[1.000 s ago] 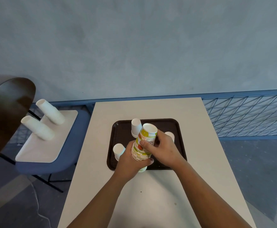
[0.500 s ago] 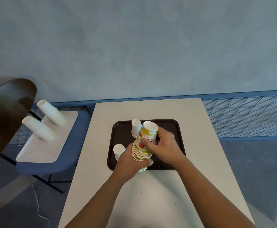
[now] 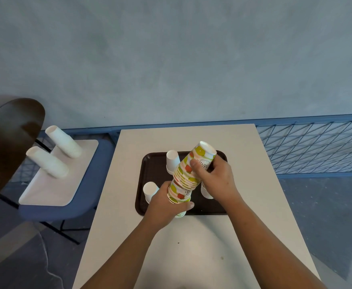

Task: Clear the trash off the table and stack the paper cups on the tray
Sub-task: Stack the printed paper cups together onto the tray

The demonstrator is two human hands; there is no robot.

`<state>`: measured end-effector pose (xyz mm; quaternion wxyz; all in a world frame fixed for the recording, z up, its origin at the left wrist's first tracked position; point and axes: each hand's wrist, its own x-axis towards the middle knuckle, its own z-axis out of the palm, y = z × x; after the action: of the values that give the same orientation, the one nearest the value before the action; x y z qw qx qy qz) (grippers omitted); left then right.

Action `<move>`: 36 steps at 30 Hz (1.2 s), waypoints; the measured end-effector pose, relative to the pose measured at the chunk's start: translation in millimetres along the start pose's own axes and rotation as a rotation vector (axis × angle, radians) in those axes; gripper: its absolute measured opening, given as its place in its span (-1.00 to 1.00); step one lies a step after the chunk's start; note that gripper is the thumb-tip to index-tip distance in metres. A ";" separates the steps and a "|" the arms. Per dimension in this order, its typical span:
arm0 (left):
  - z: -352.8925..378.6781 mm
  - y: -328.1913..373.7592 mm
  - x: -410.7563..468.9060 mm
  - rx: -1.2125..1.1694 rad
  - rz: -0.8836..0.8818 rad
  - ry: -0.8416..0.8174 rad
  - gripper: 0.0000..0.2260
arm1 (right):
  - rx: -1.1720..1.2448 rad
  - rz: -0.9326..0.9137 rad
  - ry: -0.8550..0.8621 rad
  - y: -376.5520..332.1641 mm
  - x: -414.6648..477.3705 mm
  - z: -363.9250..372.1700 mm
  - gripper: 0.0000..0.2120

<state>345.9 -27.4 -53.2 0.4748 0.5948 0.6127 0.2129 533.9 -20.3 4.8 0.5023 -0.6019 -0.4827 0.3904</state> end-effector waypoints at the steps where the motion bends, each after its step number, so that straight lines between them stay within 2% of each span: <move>1: 0.2 0.2 -0.1 0.002 -0.005 0.002 -0.33 | 0.054 0.026 0.027 -0.4 1.1 -1.6 -0.80; 3: 0.8 0.2 -0.1 0.009 -0.016 0.007 -0.34 | 0.212 0.108 0.085 1.1 3.8 -4.3 -0.80; 7: 0.6 0.9 -1.5 -0.019 -0.019 0.008 -0.37 | 0.422 0.271 0.236 14.9 12.5 -13.0 -0.65; 10: -0.5 1.8 -3.4 -0.029 -0.018 0.013 -0.37 | 0.493 0.327 0.357 23.1 17.9 -24.2 -0.75; 12: -1.1 2.6 -3.7 -0.024 -0.019 0.017 -0.36 | 0.371 0.323 0.443 28.1 19.0 -32.0 -0.81; 15: -1.4 4.8 -4.0 -0.022 -0.024 0.019 -0.38 | 0.048 0.252 0.493 39.5 18.3 -38.5 -0.69; 17: -1.1 6.6 -5.0 -0.032 -0.025 0.020 -0.39 | -0.110 0.186 0.465 50.0 18.8 -38.7 -0.58; 24: 2.0 7.7 -5.0 -0.046 -0.031 0.004 -0.36 | -0.500 0.052 0.243 94.6 25.5 -19.2 -0.53; 27: 1.0 9.1 -5.6 -0.044 -0.026 0.000 -0.37 | -0.553 0.113 0.169 112.6 27.2 -13.9 -0.52; 32: -0.7 7.5 -5.6 -0.041 -0.032 0.001 -0.37 | -0.533 0.165 0.148 121.4 30.0 -13.0 -0.50; 34: -0.6 6.3 -4.8 -0.036 -0.038 0.007 -0.37 | -0.520 0.203 0.107 119.0 30.6 -14.5 -0.40; 36: 0.4 5.9 -4.3 -0.037 -0.041 0.011 -0.37 | -0.574 0.243 0.054 113.2 28.2 -16.9 -0.21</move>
<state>348.7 -30.4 -47.1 0.4866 0.5721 0.6233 0.2176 577.9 0.0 -102.7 0.2742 -0.7826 -0.4842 0.2790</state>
